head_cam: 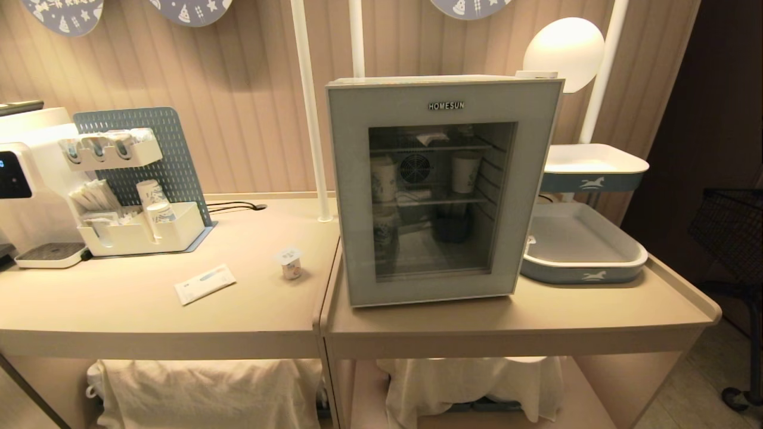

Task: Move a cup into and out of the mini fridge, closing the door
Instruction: Open the freezer door

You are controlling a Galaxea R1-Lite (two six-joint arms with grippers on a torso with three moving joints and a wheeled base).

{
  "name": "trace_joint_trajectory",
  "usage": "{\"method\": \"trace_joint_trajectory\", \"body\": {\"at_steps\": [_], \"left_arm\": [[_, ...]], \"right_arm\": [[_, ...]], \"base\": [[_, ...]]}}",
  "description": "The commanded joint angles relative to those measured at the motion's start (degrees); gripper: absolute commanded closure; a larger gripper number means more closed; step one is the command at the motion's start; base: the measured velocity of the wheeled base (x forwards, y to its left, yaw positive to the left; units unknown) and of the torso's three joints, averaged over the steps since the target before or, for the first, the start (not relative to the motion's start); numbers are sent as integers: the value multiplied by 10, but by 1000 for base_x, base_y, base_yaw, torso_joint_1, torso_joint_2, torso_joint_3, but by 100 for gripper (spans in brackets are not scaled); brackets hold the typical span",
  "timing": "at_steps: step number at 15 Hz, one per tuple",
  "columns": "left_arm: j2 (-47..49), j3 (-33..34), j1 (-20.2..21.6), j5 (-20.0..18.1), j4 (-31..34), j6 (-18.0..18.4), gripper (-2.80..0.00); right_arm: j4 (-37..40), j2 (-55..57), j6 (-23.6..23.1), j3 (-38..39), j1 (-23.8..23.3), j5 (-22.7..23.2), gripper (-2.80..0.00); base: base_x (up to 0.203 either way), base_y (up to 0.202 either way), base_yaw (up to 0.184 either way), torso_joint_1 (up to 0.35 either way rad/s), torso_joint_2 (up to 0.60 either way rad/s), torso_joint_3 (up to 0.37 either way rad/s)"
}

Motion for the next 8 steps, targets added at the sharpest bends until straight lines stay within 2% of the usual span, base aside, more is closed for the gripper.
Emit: {"method": "trace_joint_trajectory", "body": {"at_steps": [1,8], "left_arm": [[0,0,0,0,0,0,0],[0,-1,0,2,2,6,0]], "right_arm": [[1,1,-1,-1,0,1,0],[1,1,-1,-1,0,0,0]], "base": [[0,0,0,0,0,0],[0,0,0,0,0,0]]}}
